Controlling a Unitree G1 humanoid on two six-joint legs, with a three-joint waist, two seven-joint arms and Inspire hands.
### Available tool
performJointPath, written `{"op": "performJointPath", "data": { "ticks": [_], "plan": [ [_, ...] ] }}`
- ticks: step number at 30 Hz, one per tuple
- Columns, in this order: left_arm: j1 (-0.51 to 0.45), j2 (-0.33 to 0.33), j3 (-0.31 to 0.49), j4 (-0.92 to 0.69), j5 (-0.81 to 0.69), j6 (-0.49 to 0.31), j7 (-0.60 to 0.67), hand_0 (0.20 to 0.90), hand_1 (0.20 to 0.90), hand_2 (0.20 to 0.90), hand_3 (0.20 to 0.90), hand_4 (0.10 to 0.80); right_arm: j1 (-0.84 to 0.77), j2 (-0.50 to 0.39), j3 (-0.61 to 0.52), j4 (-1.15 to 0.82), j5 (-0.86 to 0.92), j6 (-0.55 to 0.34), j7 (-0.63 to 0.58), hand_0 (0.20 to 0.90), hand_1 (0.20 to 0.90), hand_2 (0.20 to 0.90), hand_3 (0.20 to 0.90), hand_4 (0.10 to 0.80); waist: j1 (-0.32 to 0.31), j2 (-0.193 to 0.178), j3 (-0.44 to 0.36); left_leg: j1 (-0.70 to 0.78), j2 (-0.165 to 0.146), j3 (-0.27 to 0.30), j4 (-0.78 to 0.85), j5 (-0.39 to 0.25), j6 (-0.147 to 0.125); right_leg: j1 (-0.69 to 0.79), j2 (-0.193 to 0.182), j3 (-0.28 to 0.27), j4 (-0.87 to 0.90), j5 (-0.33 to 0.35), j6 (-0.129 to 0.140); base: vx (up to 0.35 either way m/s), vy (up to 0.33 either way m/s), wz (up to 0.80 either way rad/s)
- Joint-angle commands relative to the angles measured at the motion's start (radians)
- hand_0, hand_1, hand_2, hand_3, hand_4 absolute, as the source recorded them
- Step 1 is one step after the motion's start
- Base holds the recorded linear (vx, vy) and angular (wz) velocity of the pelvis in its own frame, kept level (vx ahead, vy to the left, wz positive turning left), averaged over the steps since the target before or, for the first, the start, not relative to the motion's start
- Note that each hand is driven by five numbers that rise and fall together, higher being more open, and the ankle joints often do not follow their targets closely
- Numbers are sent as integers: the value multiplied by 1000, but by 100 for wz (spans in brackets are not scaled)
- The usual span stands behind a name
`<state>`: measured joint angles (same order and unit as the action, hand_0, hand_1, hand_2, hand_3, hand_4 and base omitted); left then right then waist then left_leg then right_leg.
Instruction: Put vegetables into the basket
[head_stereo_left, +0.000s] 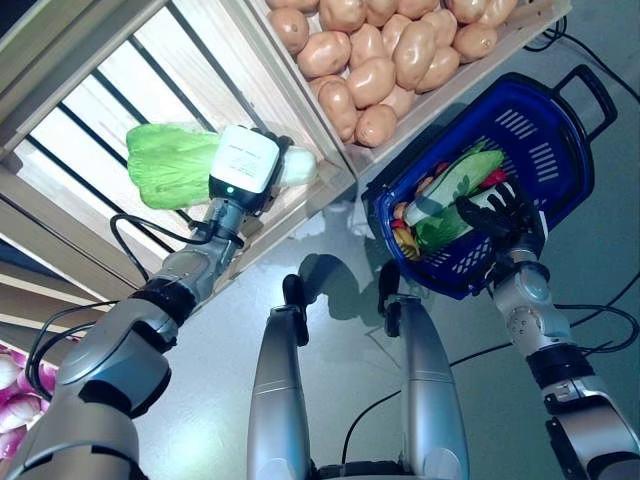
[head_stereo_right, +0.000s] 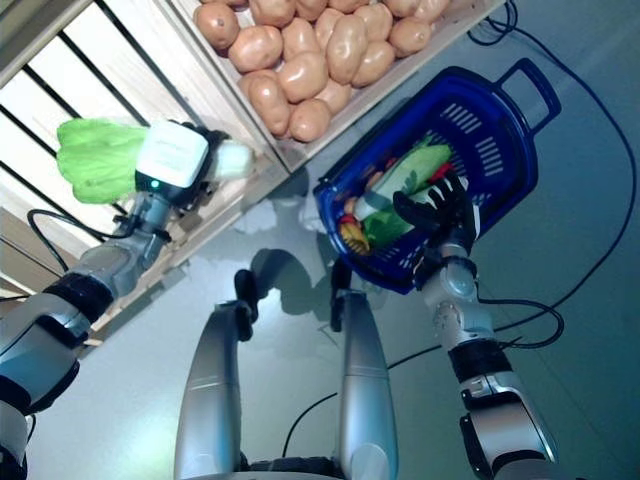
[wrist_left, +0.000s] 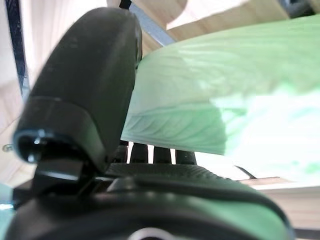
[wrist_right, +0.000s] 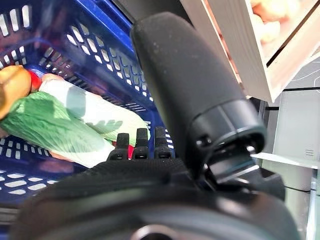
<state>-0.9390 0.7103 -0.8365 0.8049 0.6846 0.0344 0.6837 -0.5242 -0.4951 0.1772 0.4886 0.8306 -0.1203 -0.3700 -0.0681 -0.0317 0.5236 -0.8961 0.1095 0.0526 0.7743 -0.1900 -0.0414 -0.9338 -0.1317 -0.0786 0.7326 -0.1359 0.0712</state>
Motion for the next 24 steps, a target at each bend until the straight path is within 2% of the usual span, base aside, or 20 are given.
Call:
{"op": "performJointPath", "data": {
  "ticks": [1, 4, 10, 19, 24],
  "plan": [
    [8, 5, 139, 7, -79, 30, 83, 300, 300, 300, 300, 400, -14, -13, -18, -61, -24, -51, -9, 900, 900, 900, 900, 800, 14, -15, -4, 67, -16, 48, -152, 90, 34, 99, 14, -59, -32, 36, -44, 0, 0, 0],
    [40, -9, 169, 8, -117, 24, 114, 300, 300, 300, 300, 400, -2, 6, -19, -74, -21, -51, -28, 900, 900, 900, 900, 800, 18, -17, -4, 106, -16, 47, -178, 100, 28, 137, 17, -61, -52, 37, -43, 11, 1, -2],
    [125, -54, 261, 11, -156, -56, 232, 300, 300, 300, 300, 400, 59, 61, -27, -72, -29, -62, -44, 900, 900, 900, 900, 800, 27, -26, -8, 234, -31, 38, -243, 125, 14, 280, 26, -65, -135, 48, -45, 56, -16, 1],
    [331, -53, 355, -138, -40, -172, 287, 300, 300, 300, 300, 400, 238, 89, -79, -95, 1, -70, -27, 900, 900, 900, 900, 800, 55, -25, -106, 393, -74, 11, -360, 152, 12, 477, 8, -109, -314, 72, -43, 96, 0, 8],
    [473, -58, 411, -248, -60, -221, 334, 300, 300, 300, 300, 400, 338, 102, -112, -103, 40, -72, 6, 900, 900, 900, 900, 800, 72, -16, -184, 531, -70, -1, -509, 201, -3, 638, -4, -145, -479, 109, -33, 125, 44, 5]
  ]
}}
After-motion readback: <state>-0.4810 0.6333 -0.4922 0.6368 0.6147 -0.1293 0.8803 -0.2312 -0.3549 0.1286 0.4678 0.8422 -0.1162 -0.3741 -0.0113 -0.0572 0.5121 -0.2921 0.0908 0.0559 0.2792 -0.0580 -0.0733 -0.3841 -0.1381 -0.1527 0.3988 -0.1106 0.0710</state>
